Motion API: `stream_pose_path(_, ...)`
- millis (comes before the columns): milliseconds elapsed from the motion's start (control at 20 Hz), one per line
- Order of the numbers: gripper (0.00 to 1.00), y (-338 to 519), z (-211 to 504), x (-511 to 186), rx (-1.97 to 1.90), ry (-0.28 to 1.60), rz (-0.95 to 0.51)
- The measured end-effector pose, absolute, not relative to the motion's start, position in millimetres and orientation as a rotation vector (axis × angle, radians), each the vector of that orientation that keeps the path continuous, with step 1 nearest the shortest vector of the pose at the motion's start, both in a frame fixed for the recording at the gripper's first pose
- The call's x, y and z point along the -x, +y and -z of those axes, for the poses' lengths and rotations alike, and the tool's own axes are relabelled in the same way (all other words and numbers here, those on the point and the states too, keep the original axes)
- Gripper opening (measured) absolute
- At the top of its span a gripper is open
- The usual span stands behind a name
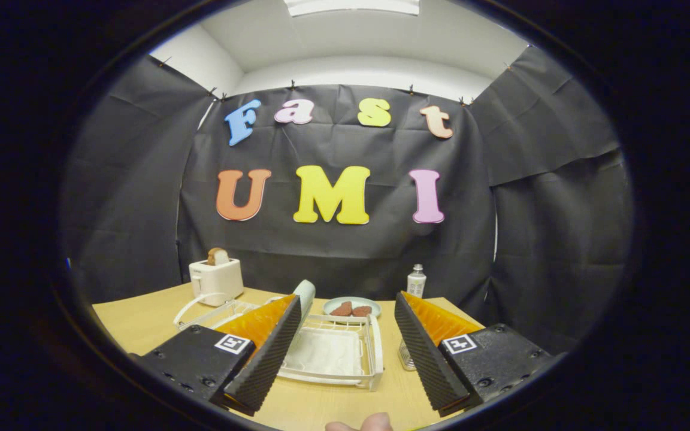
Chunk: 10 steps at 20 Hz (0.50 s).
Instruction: Take the plate from the dish rack, then take the spoon from the basket and place it into the plate.
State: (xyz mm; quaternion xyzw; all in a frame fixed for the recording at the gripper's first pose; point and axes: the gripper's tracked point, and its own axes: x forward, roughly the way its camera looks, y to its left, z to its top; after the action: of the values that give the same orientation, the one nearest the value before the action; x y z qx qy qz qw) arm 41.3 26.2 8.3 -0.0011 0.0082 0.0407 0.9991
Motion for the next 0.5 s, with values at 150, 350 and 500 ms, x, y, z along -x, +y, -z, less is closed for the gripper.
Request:
stream_pose_path(150, 1.00, 36.7, -12.3, -53.5, -0.005, 0.020, -0.118)
stream_pose_path(350, 1.00, 44.2, -12.1, -60.0, 0.016, 0.036, -0.132)
stream_pose_path(500, 1.00, 53.4, -12.9, -67.8, 0.029, 0.093, -0.150)
